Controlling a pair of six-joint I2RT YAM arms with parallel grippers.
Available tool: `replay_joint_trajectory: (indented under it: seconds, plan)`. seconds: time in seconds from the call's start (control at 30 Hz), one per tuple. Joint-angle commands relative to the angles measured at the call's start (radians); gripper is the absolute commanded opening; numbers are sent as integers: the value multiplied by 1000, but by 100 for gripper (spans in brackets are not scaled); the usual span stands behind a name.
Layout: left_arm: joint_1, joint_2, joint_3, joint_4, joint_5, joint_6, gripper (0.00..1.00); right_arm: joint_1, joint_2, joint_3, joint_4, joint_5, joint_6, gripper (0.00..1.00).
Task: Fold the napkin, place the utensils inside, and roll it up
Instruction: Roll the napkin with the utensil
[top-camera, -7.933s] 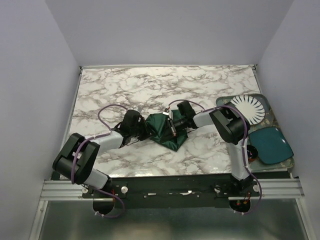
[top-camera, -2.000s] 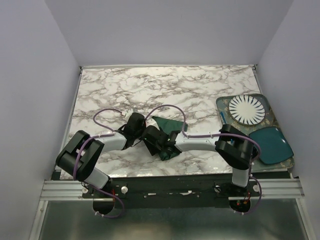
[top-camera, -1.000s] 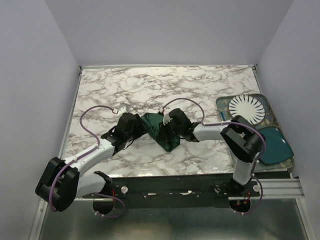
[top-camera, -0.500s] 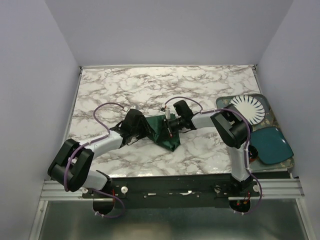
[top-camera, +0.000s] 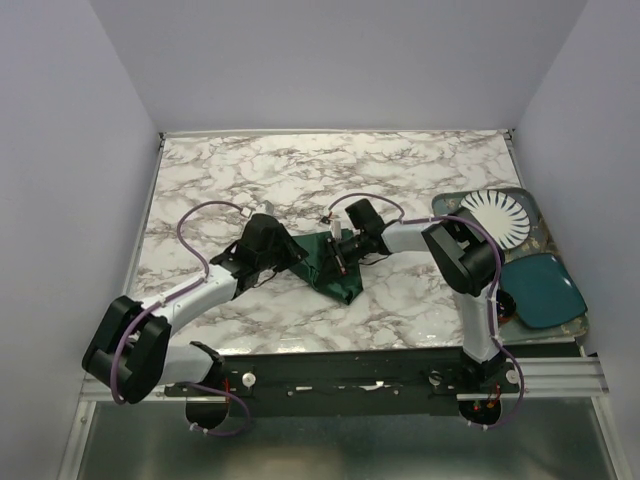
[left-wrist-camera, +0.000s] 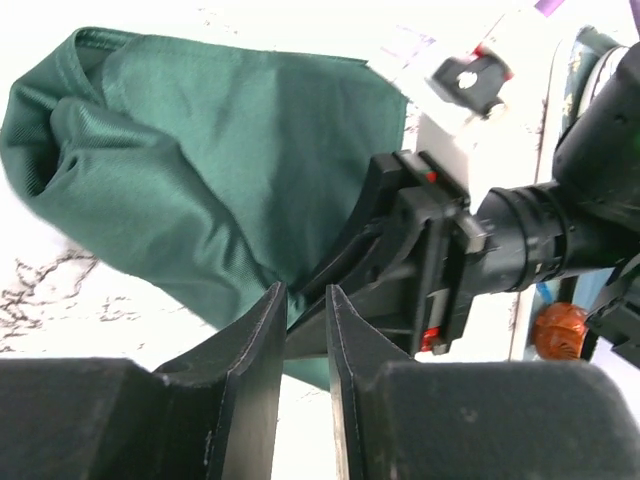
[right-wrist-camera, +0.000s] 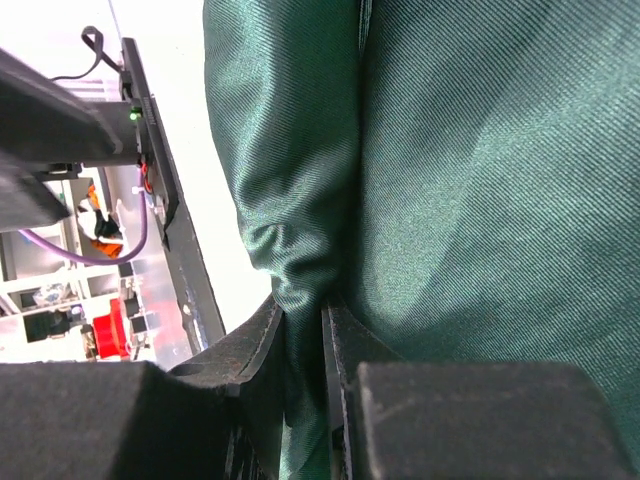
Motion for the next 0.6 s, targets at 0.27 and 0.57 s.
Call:
replay_joint_trajectory:
  seconds: [0.27, 0.57]
  plan:
    - [8, 189, 27, 112, 6, 4, 11, 0, 24, 16, -132, 132, -66, 26]
    - [11, 258, -36, 176, -43, 47, 0, 2, -67, 62, -267, 240, -120, 47]
